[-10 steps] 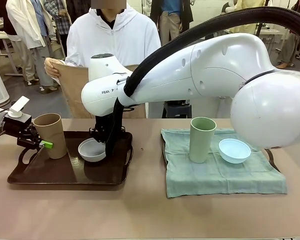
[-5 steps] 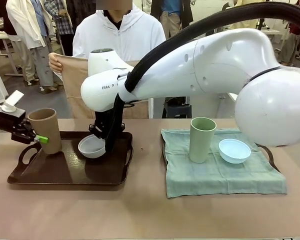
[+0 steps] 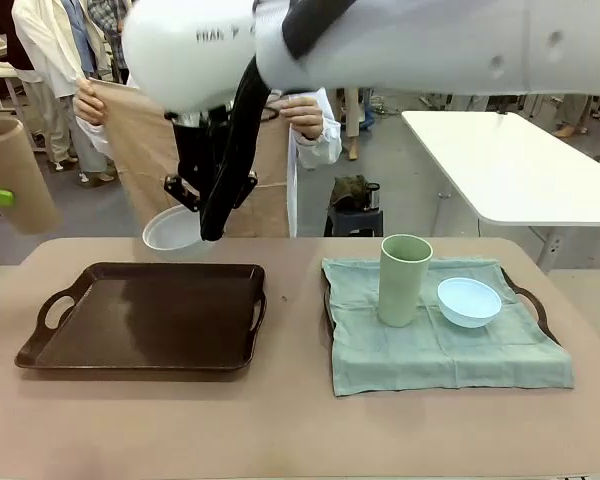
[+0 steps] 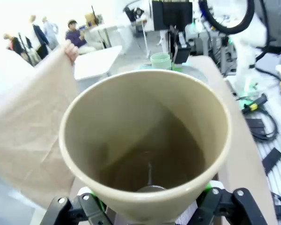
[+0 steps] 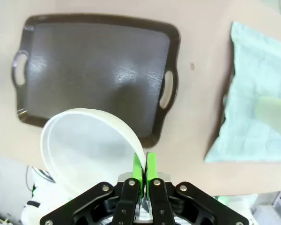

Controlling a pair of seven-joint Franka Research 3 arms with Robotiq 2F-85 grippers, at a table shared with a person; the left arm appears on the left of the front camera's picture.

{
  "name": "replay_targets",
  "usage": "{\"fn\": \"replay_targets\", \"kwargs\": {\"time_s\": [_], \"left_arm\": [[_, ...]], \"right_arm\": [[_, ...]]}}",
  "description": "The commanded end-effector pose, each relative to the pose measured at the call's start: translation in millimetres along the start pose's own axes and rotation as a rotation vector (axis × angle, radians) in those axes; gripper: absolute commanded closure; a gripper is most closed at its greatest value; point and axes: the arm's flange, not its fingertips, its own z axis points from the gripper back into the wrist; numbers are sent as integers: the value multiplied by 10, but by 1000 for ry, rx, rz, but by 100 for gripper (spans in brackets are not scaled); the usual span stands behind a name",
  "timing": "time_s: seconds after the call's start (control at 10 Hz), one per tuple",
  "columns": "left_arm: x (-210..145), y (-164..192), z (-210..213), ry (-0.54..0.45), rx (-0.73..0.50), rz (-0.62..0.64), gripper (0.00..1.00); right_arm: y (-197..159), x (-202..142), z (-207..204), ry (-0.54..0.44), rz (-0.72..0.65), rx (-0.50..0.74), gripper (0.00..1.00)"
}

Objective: Set up a tray with a mat and arrange the tableware.
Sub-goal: Pick up the Picnic Bowl and Reusable plastic cup from the Handle tray in front of the human's position and hold them in the air, then place the Picnic Bowl and Reusable plastic cup back onto the Handle tray in front of the human's position.

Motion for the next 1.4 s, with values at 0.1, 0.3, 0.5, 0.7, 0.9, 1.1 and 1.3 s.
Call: {"fn": "replay_targets", "kwargs": {"time_s": [0.1, 0.3, 0.5, 0.7, 0.9, 1.1, 1.3], "left_arm": [[343, -226, 39, 25, 12, -13, 69], [225, -92, 68, 3, 9, -23, 69], [225, -92, 68, 3, 9, -23, 69], [225, -92, 68, 3, 9, -23, 69], [225, -92, 68, 3, 9, -23, 69], [225, -92, 68, 3, 9, -23, 69], [225, -92, 68, 3, 9, -23, 69]], "right_arm": [[65, -304, 286, -76, -33, -20, 100], [57, -267, 390, -38, -10, 9, 100], [57, -267, 390, -38, -10, 9, 100], [57, -267, 390, -38, -10, 9, 100], [57, -267, 390, -38, -10, 9, 100], [57, -267, 390, -38, -10, 9, 100], [57, -267, 390, -38, -10, 9, 100]]}}
